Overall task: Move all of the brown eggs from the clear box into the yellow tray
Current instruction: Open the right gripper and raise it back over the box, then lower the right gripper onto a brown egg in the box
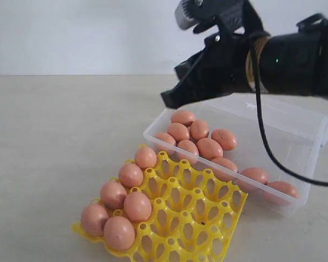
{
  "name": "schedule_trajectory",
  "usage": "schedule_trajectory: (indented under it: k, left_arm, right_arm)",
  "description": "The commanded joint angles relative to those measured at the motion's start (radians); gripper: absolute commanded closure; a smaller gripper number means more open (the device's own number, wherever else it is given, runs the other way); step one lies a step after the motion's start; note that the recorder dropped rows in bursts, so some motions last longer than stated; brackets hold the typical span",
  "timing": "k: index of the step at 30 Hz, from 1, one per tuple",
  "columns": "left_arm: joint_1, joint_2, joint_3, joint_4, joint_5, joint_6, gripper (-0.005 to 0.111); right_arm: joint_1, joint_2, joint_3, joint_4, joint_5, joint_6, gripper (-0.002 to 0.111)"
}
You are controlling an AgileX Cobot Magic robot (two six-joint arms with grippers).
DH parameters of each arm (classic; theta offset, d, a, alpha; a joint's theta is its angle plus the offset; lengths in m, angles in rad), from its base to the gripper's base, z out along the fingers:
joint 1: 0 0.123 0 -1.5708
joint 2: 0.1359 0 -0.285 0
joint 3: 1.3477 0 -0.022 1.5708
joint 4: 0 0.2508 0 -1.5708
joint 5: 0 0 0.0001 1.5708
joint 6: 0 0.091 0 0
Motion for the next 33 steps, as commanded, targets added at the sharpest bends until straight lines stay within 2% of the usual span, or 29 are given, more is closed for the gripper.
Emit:
schedule_trajectory:
  k: [1,3,4,5,6,8,10,12,14,18,20,24,33]
  left_arm:
    - [-0.005,-0.003,0.004,0.003,-0.008,0.000,0.103]
    - [-0.005,-0.003,0.004,0.003,-0.008,0.000,0.103]
    - [-0.005,-0.003,0.004,0.003,-0.008,0.000,0.103]
    - [-0.005,-0.003,0.004,0.003,-0.008,0.000,0.103]
    - [-0.005,-0.003,0.004,0.003,-0.008,0.000,0.103]
    - [-0.005,-0.003,0.004,0.003,-0.008,0.000,0.103]
    - [-0.005,-0.003,0.004,0.003,-0.008,0.000,0.103]
    - [-0.005,-0.003,0.004,0.003,-0.008,0.000,0.103]
    - [-0.005,-0.003,0.004,0.003,-0.008,0.000,0.103]
    - [-0.005,-0.003,0.004,0.003,-0.008,0.000,0.103]
    - [-0.005,-0.003,0.004,0.003,-0.008,0.000,0.103]
    - [-0.005,-0.003,0.004,0.003,-0.008,0.000,0.103]
    - [-0.005,-0.003,0.004,0.003,-0.005,0.000,0.103]
  right_arm:
    - [0.000,0.036,-0.118,0.089,0.379,-0.069,0.108]
    - [0.000,0.120,-0.214,0.295,0.515,-0.394,0.108]
    - [-0.011,0.203,-0.302,0.522,0.640,-0.655,0.108]
    - [-0.022,0.240,-0.342,0.641,0.688,-0.742,0.108]
    - [-0.061,0.336,-0.445,0.858,0.803,-0.906,0.108]
    - [-0.119,0.467,-0.577,1.055,0.922,-1.040,0.108]
    - [-0.141,0.538,-0.670,1.086,0.983,-1.082,0.108]
    - [-0.148,0.559,-0.719,1.041,1.023,-1.127,0.108]
    - [-0.148,0.559,-0.722,0.996,1.039,-1.164,0.102]
    - [-0.148,0.559,-0.722,1.049,1.041,-1.229,0.060]
    - [-0.148,0.559,-0.722,1.056,1.005,-1.229,0.054]
    - [-0.148,0.597,-0.722,1.135,0.988,-1.245,0.055]
    - [-0.148,0.683,-0.722,1.128,0.997,-1.295,0.055]
